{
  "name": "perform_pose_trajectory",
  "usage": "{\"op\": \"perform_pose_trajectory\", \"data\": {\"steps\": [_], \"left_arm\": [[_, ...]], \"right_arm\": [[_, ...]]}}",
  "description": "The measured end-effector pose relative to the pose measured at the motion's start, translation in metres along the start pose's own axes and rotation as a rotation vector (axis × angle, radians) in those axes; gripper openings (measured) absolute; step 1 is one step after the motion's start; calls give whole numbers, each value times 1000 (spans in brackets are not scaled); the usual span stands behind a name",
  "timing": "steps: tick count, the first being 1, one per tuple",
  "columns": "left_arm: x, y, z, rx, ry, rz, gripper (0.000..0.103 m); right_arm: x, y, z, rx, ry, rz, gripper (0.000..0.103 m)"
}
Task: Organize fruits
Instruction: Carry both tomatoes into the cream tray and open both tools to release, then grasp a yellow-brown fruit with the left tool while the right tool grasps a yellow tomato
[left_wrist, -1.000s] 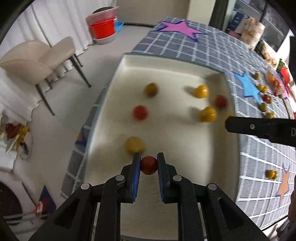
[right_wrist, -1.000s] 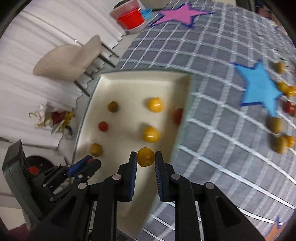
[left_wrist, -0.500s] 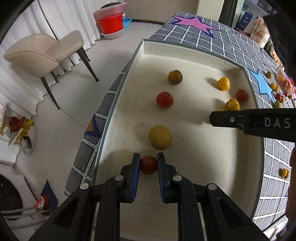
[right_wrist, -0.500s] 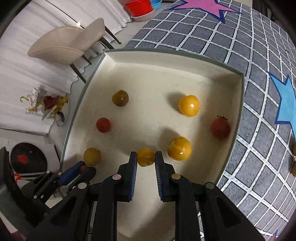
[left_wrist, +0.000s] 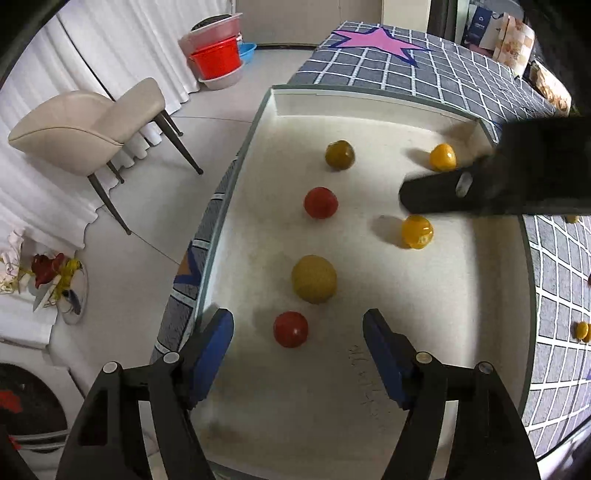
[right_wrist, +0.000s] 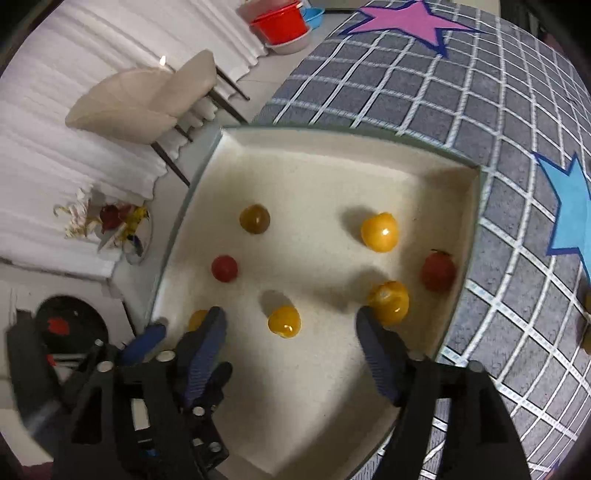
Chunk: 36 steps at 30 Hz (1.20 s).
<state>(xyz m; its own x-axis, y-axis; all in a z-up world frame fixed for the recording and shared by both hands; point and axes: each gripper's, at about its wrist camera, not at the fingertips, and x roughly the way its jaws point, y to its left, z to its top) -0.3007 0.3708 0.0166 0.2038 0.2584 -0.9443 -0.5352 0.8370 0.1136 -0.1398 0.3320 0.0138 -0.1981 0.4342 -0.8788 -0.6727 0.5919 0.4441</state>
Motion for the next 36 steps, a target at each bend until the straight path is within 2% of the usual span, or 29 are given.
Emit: {"op": "perform_pose_trajectory", "data": {"steps": [6,12,22,28,29,31,34,36], "left_arm": [[-15,-22,7,60,-12,-12,74],[-33,-53,24,127,-51,-46,74],[-61,-145,66,267,-129,-167,74],[-42,-205,81,358,-121,-184,74],[-33,-214,82,381,-112,-178,74],[-22,-225,83,411,-100,-173,74],[-8,-239,84,455,-91,-173,74],[-3,-244,84,472,-91,-175,74]], "right_arm": [[-41,-29,-4,85,-88,2,80],[-82,-77,-36,170,-130,-82,80],[-137,-173,-88,351,-177,-246,80],[-142,-209,-91,354,-181,-313,80],[-140,-212,-89,350,-181,-317,79],[-135,-219,-85,334,-177,-325,68],[-126,-227,-81,305,-160,-332,58],[-120,-231,-77,290,-154,-325,55]]}}
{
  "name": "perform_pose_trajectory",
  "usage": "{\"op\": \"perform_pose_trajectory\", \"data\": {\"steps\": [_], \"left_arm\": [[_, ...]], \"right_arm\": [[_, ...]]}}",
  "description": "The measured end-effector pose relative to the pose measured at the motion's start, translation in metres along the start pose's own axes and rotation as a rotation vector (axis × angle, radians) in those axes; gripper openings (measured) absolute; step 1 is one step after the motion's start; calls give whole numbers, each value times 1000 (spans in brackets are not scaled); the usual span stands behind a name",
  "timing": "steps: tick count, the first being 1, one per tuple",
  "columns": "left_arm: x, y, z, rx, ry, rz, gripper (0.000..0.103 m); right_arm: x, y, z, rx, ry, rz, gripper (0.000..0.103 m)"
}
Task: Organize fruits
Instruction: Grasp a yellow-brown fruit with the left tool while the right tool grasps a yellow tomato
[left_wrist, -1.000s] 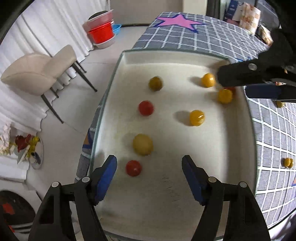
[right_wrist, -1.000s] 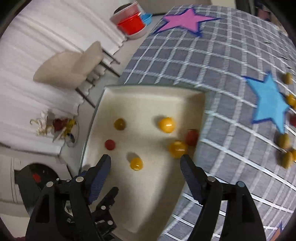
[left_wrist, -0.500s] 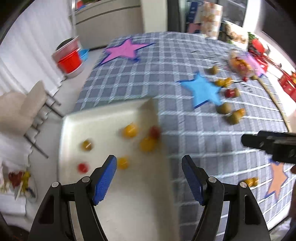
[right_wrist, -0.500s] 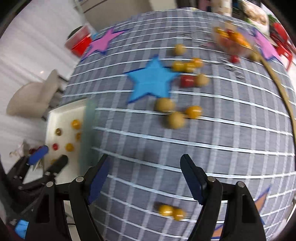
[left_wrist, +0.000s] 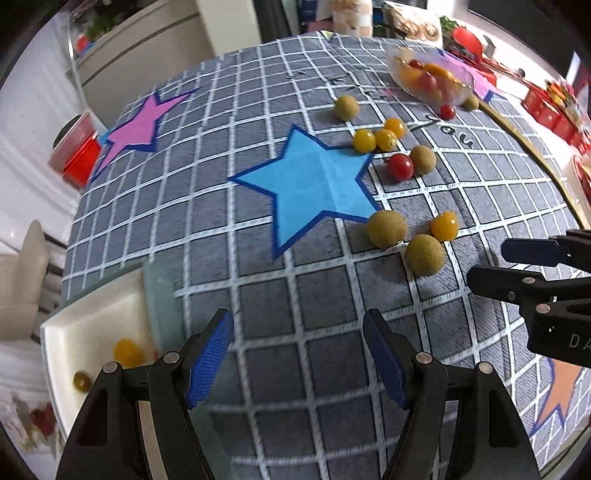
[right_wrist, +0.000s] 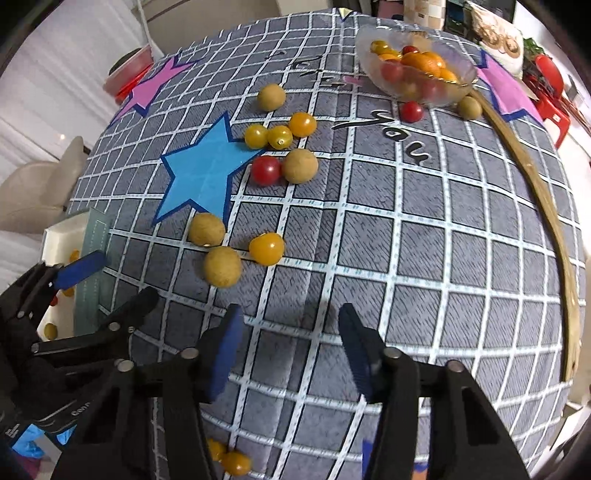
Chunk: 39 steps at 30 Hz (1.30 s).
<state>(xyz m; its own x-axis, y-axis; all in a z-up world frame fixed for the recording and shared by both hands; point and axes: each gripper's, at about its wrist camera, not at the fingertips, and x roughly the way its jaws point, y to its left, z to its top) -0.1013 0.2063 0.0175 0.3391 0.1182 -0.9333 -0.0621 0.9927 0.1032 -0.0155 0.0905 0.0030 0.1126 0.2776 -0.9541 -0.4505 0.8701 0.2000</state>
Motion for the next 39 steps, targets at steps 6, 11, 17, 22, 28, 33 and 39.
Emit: {"op": "perform_pose_trajectory", "data": {"steps": [6,11,17,22,28,33,39], "left_arm": [[13,-7,13,28,-5,-21,74],[17,-10,26,25,-19,-38,74],[21,-19,38,36,-30,-50,74],[25,-30,48,50,-41,-62,74],[28,-39,55,60,-55,-80,71],[25,-44,57,70,-60,-145,34],[21,-43,51,45,-33,-182,29]], "right_arm": [[9,4,13,-52,-28,7,54],[14,7,24,-83,-49,8,47],[17,1,37,-74,-46,38,23],[13,-14,33,-25,-40,54,23],[8,-33,29,44,-38,70,23],[0,-45,22,81,-35,79,23],[-10,-58,10,133,-28,88,23]]}}
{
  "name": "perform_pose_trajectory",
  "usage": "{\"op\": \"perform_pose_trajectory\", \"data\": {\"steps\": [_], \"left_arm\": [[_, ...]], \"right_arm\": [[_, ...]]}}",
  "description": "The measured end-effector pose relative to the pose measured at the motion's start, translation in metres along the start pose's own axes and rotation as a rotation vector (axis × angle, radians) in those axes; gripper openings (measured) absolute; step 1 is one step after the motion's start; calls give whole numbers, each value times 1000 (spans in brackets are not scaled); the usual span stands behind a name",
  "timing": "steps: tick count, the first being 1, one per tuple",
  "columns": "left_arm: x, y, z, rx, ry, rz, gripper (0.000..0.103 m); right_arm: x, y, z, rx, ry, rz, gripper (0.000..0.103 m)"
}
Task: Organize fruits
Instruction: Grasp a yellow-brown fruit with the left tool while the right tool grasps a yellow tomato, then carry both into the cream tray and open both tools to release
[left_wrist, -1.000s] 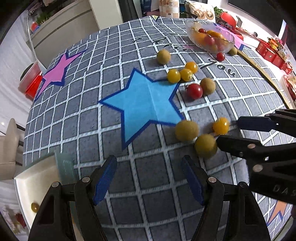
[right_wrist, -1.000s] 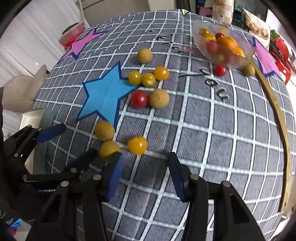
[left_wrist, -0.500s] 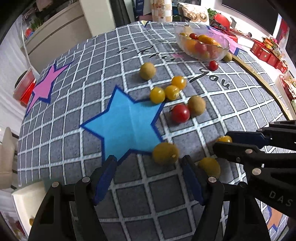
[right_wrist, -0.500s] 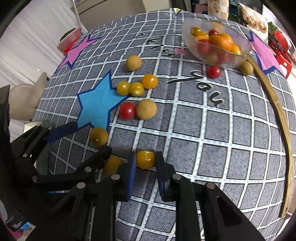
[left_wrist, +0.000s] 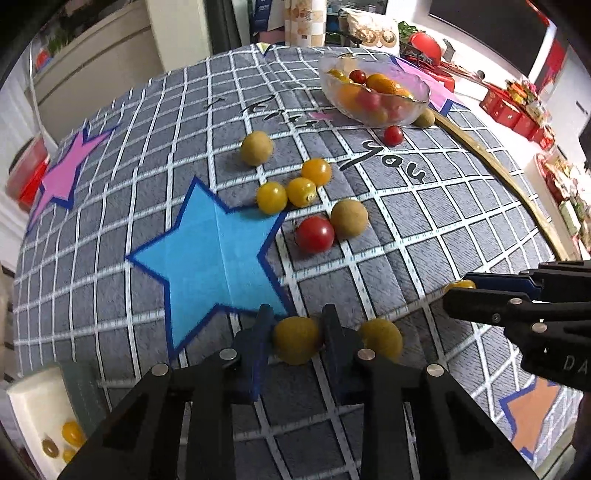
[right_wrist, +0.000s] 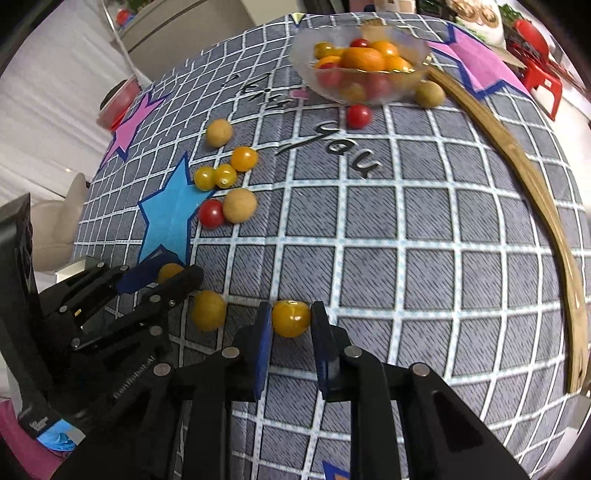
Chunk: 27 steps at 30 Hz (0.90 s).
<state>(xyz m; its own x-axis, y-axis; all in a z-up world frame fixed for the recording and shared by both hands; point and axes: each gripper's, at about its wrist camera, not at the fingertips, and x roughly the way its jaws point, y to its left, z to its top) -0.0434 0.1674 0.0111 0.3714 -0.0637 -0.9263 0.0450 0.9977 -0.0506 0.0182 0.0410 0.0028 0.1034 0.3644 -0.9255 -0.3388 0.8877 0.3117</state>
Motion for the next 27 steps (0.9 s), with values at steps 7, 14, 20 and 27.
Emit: {"op": "perform_pose_trajectory", "data": {"steps": [7,14,20,27], "left_arm": [[-26,20,-23,-101,3,-15,29],[-62,41,-53,-177,-26,12,29],[-87,62,-84,-242,-32,50,29],[-110,100,-134,-348,-17,121,29]], "right_arm": [[-9,5,-15,-3,8,12,23],[-15,30,-29,-28,23,39,23],[-15,70,-37,-91,40,72,23],[-6,125,-46,-185,75,114,23]]}}
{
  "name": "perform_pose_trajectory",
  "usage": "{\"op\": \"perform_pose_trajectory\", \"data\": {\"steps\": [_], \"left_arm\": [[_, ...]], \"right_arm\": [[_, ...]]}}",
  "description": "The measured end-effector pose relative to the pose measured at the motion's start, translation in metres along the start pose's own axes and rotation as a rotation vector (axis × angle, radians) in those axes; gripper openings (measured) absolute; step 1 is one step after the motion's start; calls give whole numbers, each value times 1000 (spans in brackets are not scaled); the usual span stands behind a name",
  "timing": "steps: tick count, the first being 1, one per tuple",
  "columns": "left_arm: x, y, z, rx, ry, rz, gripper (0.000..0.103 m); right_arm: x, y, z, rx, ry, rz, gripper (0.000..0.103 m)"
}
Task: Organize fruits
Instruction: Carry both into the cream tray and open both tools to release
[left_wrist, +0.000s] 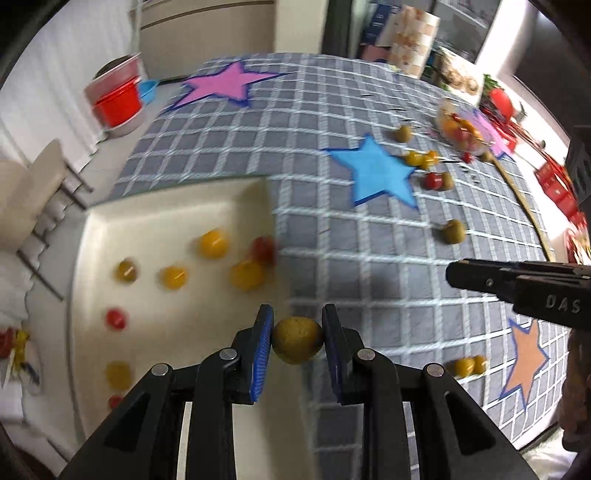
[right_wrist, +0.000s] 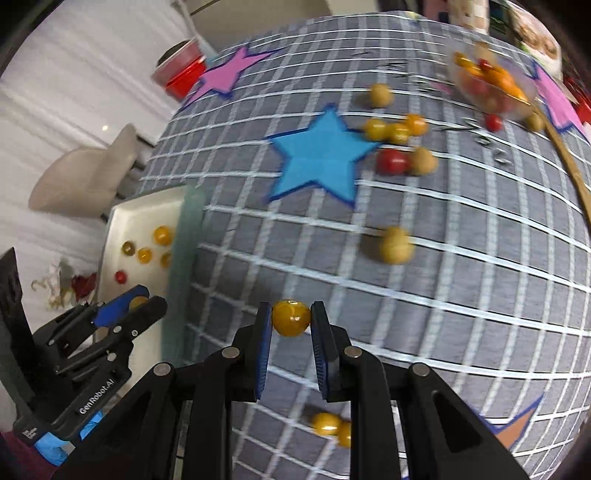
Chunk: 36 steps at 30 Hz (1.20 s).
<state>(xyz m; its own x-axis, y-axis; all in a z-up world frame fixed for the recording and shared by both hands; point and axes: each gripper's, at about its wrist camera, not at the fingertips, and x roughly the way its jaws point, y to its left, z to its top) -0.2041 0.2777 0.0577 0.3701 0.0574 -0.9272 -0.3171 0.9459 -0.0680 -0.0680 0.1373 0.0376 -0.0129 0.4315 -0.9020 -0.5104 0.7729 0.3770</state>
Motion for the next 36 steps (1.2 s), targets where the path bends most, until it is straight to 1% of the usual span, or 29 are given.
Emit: {"op": "perform_pose_trajectory", "data": {"steps": [8,11,17,20,25,32,36], "left_arm": [[-2,57,-33,-101,21,91,29],[0,69,-42,-127,28,110,29],[7,82,-55,-155,44,138,29],[11,85,-59,-165,49,142,29],[15,89,-63,-181,57,136,29],[17,91,-64,-177,62,139,29],[18,90,-62,-172,65,146,29]], "right_arm": [[24,73,7,-122,38,51,23],[37,102,8,-165,57,75,23],[65,139,11,-215,98,92,23],[81,149,11,-237,120,76,23],[103,155,15,-256,146,42,23],[120,158,19,-255,168,15,23],[122,161,19,-262,165,12,23]]}}
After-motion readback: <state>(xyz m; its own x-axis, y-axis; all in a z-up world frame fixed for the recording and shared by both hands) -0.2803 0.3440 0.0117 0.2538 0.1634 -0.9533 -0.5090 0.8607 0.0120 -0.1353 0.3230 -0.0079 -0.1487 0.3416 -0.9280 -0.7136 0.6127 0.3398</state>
